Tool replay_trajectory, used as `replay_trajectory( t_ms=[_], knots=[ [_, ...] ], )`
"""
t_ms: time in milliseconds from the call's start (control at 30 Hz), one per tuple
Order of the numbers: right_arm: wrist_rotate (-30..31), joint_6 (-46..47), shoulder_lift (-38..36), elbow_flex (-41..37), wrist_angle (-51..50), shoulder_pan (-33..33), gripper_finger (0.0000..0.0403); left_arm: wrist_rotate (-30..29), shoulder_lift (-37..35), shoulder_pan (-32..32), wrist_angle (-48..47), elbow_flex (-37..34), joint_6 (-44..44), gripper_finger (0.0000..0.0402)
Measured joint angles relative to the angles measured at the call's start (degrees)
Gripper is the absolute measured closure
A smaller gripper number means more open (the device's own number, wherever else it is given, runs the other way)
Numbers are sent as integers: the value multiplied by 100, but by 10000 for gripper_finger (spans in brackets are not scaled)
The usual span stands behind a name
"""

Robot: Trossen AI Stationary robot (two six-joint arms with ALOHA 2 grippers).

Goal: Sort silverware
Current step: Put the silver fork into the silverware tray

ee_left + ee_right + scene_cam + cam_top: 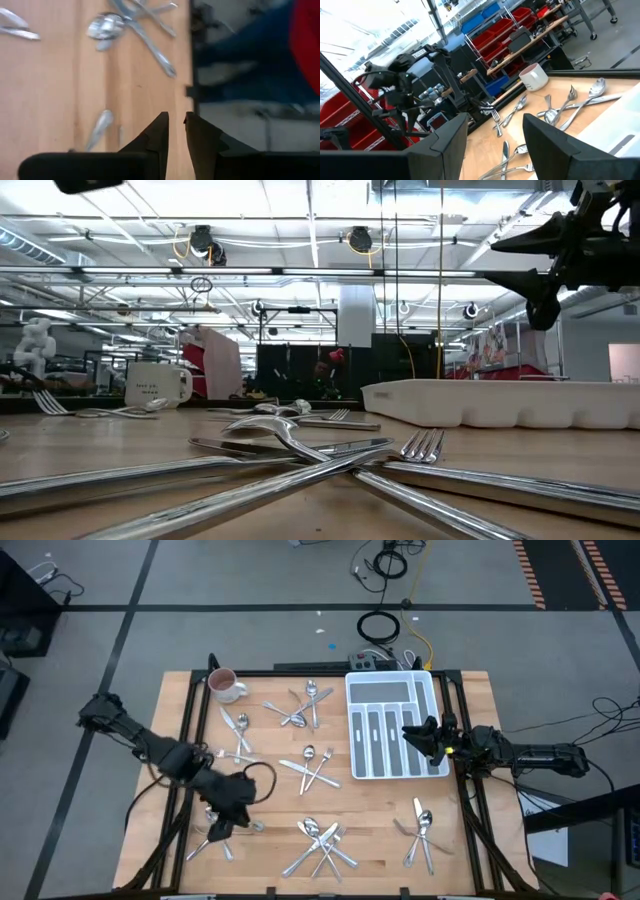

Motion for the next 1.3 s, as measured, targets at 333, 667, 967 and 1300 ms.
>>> replay_trajectory(
  t_ms=[333,667,967,1300],
  knots=[
    [4,-2,1,0,-35,-1,218,-1576,189,-1367,-1602,-9,-2606,331],
    [13,-20,2,0,-192,-1,218,77,771,-1425,-1407,-9,-1797,312],
    [12,-19,2,0,-190,-1,218,-774,984,-1573,-1583,-10,-2190,168],
    [7,-2,2,0,-192,-2,218,-1145,947,-2038,-720,-1139,-2744,165]
  ],
)
